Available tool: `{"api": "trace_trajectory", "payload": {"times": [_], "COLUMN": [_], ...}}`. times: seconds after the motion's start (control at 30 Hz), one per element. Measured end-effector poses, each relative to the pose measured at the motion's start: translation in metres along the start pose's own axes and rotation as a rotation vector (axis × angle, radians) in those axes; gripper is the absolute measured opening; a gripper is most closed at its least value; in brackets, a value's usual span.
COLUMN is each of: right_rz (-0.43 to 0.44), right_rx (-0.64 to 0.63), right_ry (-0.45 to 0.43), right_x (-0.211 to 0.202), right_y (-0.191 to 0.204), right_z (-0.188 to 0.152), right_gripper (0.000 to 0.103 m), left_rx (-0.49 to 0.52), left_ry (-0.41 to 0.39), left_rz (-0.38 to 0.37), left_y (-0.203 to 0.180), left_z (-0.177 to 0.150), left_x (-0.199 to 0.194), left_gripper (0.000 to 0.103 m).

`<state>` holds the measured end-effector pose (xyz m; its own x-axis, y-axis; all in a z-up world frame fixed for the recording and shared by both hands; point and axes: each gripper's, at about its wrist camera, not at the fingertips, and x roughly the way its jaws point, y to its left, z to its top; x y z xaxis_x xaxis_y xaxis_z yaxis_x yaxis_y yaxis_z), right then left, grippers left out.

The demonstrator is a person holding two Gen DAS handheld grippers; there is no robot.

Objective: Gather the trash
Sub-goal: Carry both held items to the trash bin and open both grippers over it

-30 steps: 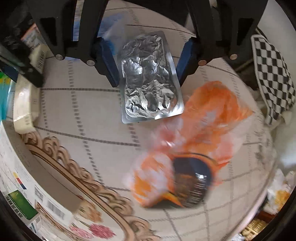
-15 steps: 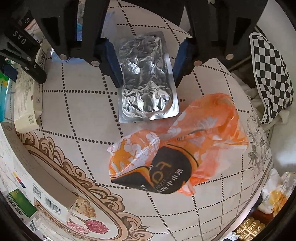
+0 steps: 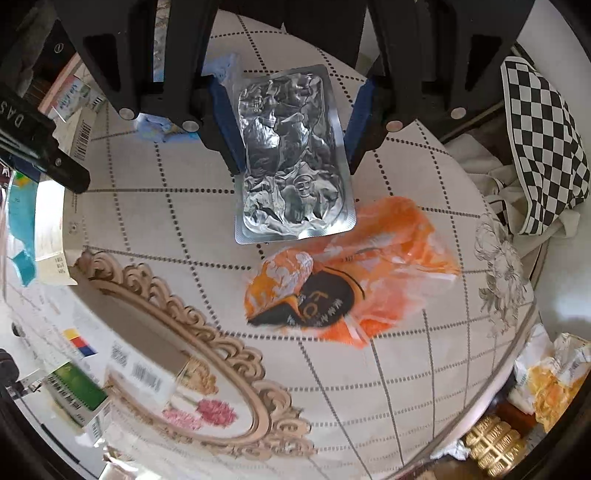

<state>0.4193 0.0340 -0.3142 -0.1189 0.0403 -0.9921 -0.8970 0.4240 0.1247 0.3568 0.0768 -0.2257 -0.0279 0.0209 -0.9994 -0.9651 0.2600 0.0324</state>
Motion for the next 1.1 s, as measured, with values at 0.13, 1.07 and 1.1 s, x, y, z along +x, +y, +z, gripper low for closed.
{"api": "trace_trajectory", "payload": {"times": [0.13, 1.07, 1.1], "right_rz": [0.045, 0.189, 0.201], "right_rx": [0.014, 0.086, 0.062], "right_ry": [-0.024, 0.014, 0.082], "right_x": [-0.019, 0.028, 0.048], "right_y": [-0.013, 0.08, 0.088], "right_z": [-0.008, -0.285, -0.294], "right_gripper": [0.083, 0.083, 0.083], "left_rx": [-0.001, -0.141, -0.161], "left_ry": [-0.032, -0.119, -0.101], "left_rz": [-0.017, -0.311, -0.311], "left_y": [-0.008, 0.278, 0.285], "left_z": [0.001, -0.219, -0.223], "left_x": [-0.03, 0.068, 0.084], "left_gripper": [0.05, 0.047, 0.047]}}
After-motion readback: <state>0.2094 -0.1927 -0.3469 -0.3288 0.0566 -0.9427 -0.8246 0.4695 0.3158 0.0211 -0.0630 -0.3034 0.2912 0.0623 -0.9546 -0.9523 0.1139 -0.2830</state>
